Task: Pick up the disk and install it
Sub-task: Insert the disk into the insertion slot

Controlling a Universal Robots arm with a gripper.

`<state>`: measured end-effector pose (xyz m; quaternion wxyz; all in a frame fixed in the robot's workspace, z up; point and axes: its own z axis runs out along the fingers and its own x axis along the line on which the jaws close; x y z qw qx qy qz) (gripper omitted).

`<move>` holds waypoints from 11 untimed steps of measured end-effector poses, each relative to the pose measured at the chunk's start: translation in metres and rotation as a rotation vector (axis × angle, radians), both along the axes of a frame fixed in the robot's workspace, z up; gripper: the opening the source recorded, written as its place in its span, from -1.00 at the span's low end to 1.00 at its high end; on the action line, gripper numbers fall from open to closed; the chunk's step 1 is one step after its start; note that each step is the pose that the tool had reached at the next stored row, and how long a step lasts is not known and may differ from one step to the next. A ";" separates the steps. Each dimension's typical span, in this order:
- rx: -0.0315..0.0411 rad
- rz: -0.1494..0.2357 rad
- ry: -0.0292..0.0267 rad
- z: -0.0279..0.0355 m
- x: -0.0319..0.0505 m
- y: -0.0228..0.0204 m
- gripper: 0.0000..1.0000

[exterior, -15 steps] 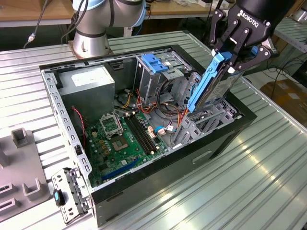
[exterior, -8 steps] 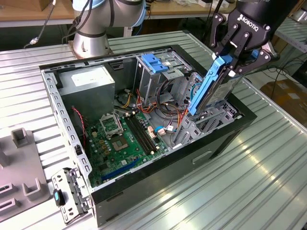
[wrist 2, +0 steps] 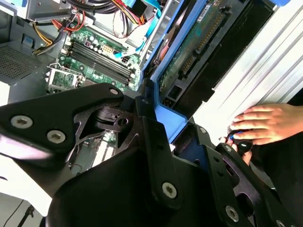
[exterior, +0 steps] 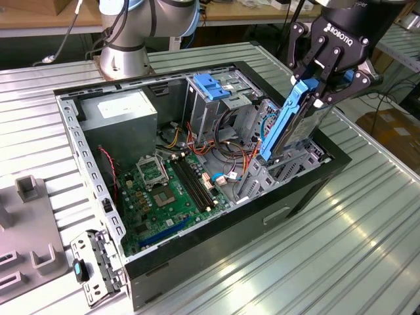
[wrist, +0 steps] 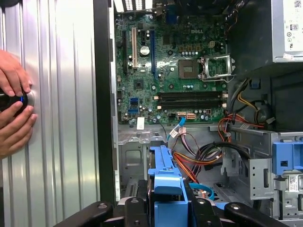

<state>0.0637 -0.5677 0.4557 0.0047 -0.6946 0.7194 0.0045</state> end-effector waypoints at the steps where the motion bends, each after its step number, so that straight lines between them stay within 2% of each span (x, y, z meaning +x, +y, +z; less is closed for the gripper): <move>1: 0.0022 0.003 -0.0006 -0.0006 0.0000 -0.0001 -0.25; 4: 0.0120 0.017 -0.0014 -0.0016 -0.0002 -0.0011 -0.25; 11: 0.0126 0.019 -0.0013 -0.0065 -0.0001 -0.0019 -0.25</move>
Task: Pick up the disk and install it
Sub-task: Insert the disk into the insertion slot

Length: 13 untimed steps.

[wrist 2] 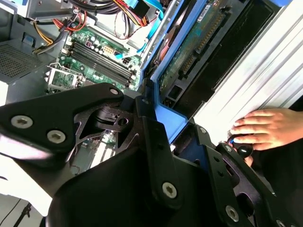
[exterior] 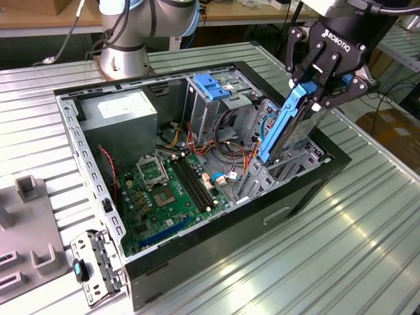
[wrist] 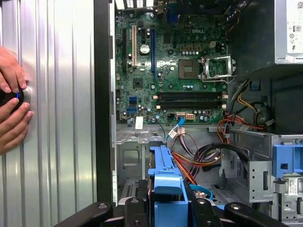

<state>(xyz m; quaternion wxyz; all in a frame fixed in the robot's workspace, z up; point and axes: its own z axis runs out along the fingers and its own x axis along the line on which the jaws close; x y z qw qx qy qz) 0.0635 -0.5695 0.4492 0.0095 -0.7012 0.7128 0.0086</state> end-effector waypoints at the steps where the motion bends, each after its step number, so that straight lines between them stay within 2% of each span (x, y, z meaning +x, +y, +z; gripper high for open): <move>1: 0.0003 0.000 -0.0001 -0.0008 -0.0001 -0.0001 -0.25; 7: 0.0003 -0.001 0.0001 -0.0044 -0.0006 -0.0002 -0.25; 13: 0.0012 -0.004 -0.0001 -0.0040 -0.0005 -0.0005 -0.25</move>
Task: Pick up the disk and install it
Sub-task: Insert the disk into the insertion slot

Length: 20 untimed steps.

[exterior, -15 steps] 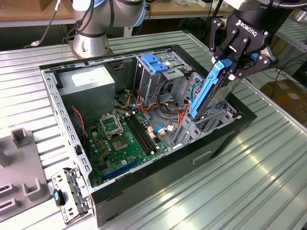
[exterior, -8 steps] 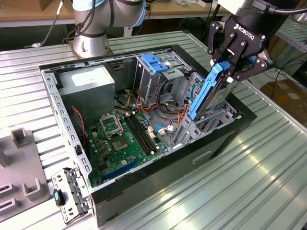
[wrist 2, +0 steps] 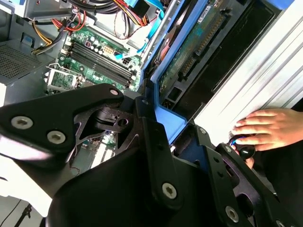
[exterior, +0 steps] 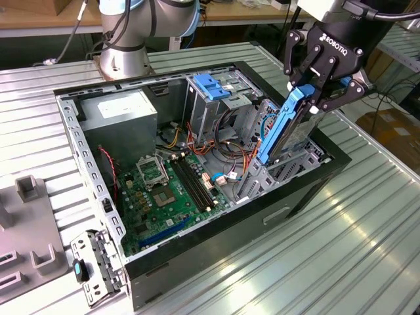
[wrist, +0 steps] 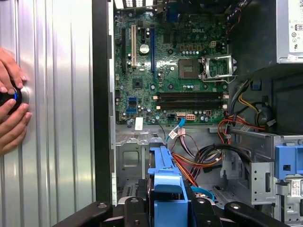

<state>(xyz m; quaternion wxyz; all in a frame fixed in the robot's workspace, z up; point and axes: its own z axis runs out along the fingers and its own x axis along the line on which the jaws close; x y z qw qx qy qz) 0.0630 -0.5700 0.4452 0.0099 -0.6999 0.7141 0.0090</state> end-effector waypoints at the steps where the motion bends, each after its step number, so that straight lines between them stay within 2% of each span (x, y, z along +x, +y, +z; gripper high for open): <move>1: 0.0000 0.000 0.0001 0.0004 0.0000 0.0000 -0.25; 7: -0.0001 -0.003 0.0052 0.0021 0.0002 0.0000 -0.25; 11: -0.0002 -0.025 0.0074 0.0021 0.0004 -0.0001 -0.25; 20: -0.0001 -0.024 0.0075 -0.0019 0.0005 -0.0027 -0.25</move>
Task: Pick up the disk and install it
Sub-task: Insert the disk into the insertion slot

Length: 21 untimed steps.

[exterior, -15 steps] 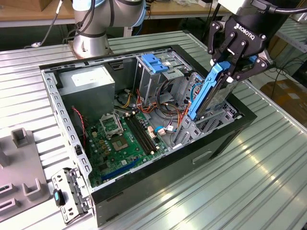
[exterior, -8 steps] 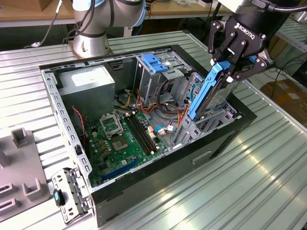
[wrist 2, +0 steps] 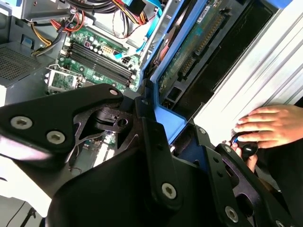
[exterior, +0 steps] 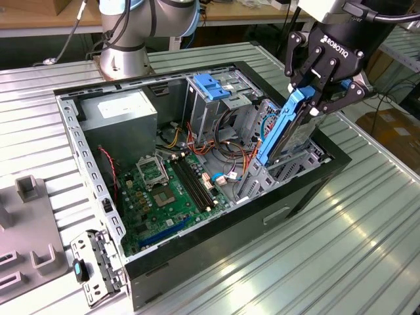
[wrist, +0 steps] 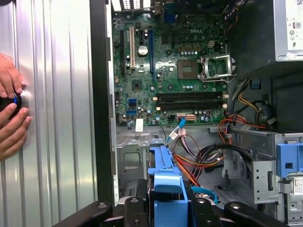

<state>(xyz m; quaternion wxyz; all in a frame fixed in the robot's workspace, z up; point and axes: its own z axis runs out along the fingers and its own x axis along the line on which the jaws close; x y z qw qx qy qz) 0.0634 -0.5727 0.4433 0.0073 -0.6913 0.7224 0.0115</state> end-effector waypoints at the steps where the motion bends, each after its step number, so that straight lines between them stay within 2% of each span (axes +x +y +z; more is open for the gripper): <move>1: -0.0001 0.000 0.0000 -0.0010 0.0000 -0.0004 -0.25; 8: 0.0000 0.000 0.0000 -0.0065 0.0000 -0.0009 -0.25; 21: 0.0000 0.000 0.0000 -0.0068 0.0000 -0.0011 -0.25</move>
